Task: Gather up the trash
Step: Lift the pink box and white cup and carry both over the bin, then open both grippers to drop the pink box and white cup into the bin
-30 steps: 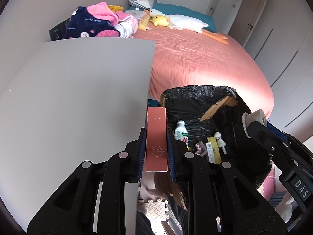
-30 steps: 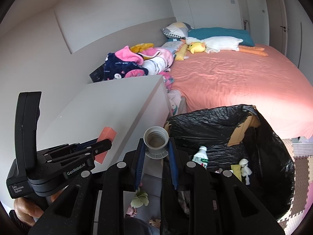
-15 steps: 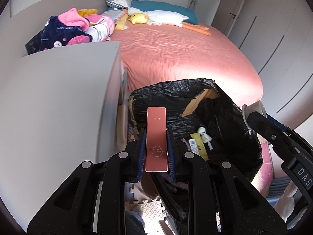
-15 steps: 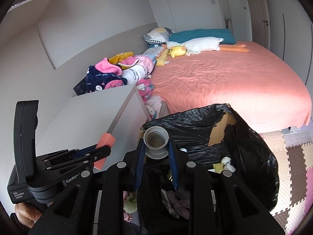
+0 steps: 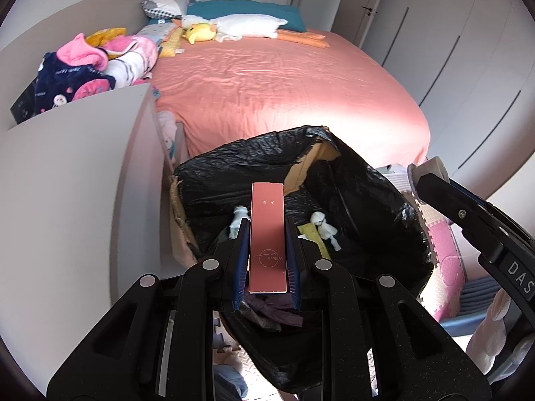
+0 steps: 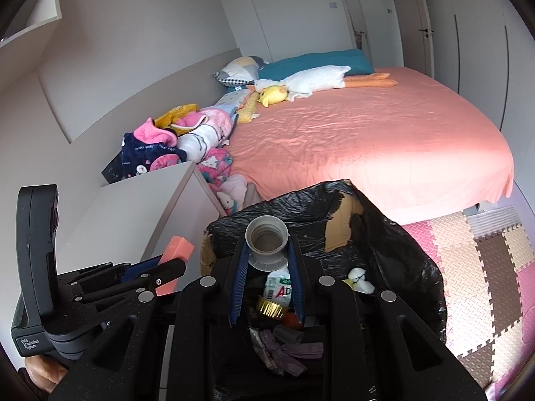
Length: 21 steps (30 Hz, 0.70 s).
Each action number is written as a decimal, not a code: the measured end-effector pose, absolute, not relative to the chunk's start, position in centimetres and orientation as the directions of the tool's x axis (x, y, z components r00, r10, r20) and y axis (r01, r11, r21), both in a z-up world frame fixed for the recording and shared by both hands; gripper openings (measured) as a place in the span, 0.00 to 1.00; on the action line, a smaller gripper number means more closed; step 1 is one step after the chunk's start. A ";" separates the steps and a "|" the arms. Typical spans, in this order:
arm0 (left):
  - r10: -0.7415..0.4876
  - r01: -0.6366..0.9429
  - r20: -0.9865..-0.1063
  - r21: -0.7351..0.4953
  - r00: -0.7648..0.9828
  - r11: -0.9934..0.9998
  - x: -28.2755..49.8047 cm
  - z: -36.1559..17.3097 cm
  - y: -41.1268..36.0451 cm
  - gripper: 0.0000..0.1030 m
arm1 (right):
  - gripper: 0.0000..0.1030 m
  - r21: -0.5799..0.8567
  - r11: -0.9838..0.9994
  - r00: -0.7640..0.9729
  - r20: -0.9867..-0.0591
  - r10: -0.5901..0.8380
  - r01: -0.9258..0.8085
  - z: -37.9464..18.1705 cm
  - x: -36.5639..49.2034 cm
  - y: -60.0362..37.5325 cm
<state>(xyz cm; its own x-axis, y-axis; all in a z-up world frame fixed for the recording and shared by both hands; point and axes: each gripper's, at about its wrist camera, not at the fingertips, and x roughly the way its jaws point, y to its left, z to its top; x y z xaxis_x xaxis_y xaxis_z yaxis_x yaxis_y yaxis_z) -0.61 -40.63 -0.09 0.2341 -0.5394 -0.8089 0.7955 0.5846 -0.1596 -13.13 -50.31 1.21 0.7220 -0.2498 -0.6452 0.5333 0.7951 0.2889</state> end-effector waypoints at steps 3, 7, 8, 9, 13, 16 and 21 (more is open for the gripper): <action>-0.546 0.812 -0.810 -0.161 0.216 0.561 -1.2 -0.1 -41.6 0.19 | 0.24 0.288 0.784 0.714 -0.649 -0.262 0.550 1.0 -13.6 -51.0; -0.554 0.826 -0.809 -0.168 0.196 0.538 -1.7 -0.3 -42.3 0.19 | 0.24 0.288 0.772 0.705 -0.654 -0.274 0.567 0.9 -14.0 -51.7; -0.553 0.828 -0.811 -0.167 0.193 0.535 -1.8 -0.3 -42.4 0.19 | 0.24 0.288 0.769 0.704 -0.655 -0.277 0.571 0.9 -14.2 -51.9; -0.552 0.830 -0.811 -0.167 0.191 0.532 -1.8 -0.4 -42.5 0.19 | 0.24 0.288 0.767 0.703 -0.655 -0.279 0.573 0.9 -14.2 -52.0; -0.553 0.840 -0.814 -0.165 0.181 0.517 -2.1 -0.4 -43.0 0.19 | 0.24 0.287 0.761 0.699 -0.656 -0.286 0.581 0.8 -14.3 -52.4; -0.558 0.848 -0.813 -0.168 0.170 0.502 -2.2 -0.3 -43.5 0.19 | 0.24 0.287 0.758 0.696 -0.657 -0.289 0.586 0.8 -14.4 -52.7; -0.577 0.867 -0.809 -0.203 0.114 0.455 -2.3 0.1 -44.1 0.35 | 0.25 0.289 0.746 0.697 -0.647 -0.310 0.600 1.8 -14.8 -53.4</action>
